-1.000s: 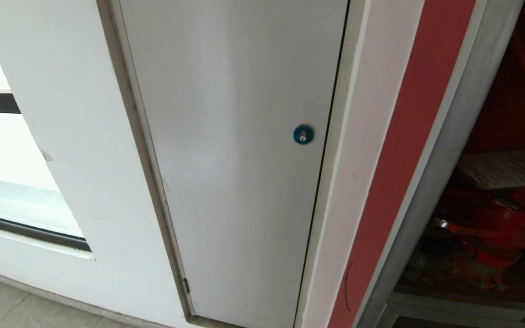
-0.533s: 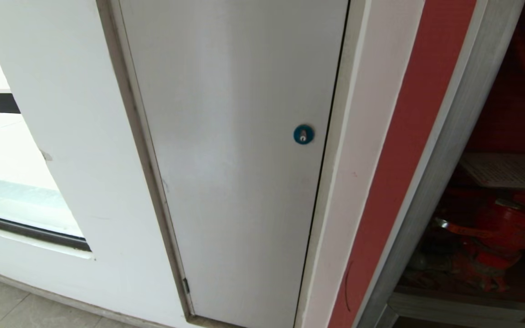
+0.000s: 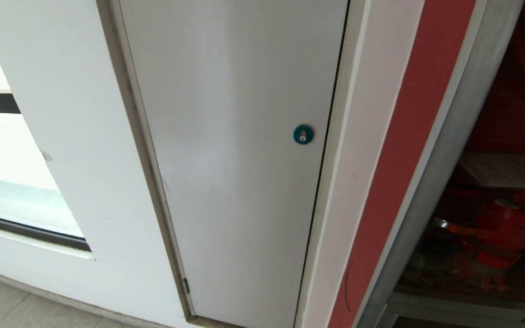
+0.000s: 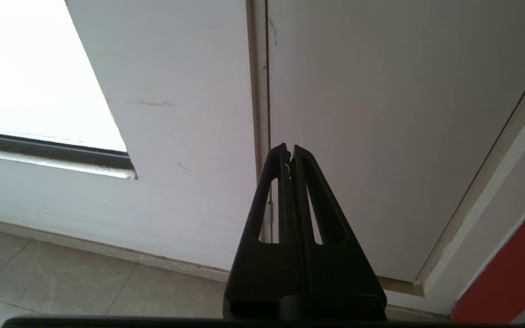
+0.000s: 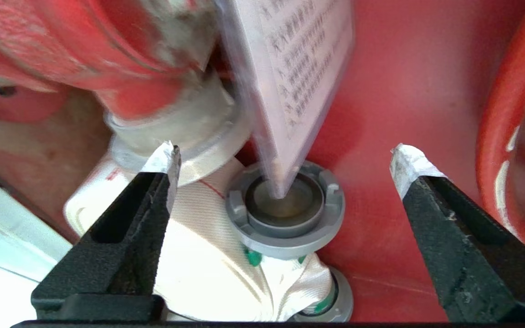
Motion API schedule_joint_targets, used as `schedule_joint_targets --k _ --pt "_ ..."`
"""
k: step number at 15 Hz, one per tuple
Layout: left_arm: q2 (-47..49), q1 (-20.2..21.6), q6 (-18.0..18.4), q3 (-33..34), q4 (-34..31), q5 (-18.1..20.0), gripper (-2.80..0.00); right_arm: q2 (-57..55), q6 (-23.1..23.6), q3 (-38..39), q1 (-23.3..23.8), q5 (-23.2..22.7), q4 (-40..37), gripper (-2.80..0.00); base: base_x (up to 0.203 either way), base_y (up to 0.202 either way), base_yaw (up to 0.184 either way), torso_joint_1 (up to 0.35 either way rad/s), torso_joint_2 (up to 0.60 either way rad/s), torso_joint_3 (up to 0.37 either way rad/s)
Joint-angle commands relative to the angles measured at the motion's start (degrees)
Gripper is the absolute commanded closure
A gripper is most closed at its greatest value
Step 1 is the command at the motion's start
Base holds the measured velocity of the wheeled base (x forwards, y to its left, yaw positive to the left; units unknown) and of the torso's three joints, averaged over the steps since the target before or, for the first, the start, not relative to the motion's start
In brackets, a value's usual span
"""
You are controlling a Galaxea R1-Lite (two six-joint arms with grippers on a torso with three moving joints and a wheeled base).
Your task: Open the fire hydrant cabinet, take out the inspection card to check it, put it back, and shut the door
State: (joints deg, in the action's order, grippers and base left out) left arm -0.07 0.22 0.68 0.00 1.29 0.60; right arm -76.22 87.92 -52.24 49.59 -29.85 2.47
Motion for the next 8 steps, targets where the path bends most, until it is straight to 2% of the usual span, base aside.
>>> schedule_joint_targets --k 1,5,6,8 --pt "0.07 0.04 0.03 0.44 0.03 0.02 0.0 2.89 0.94 1.45 0.56 -0.29 -0.01 -2.8 0.0 0.0 0.0 0.0 0.0 0.0" --pt "0.07 0.04 -0.02 0.44 0.09 0.02 0.0 8.1 4.3 3.91 1.33 -0.3 -1.18 -2.8 0.0 0.0 0.0 0.0 0.0 0.0" --pt "0.07 0.04 0.03 0.44 0.03 0.02 0.0 10.1 5.29 3.87 1.53 -0.27 -3.48 0.0 0.0 0.0 0.0 0.0 0.0 0.0" --pt "0.07 0.04 0.03 0.44 0.03 0.02 0.0 14.82 7.46 3.46 2.46 -0.19 -8.47 0.0 0.0 0.0 0.0 0.0 0.0 0.0"
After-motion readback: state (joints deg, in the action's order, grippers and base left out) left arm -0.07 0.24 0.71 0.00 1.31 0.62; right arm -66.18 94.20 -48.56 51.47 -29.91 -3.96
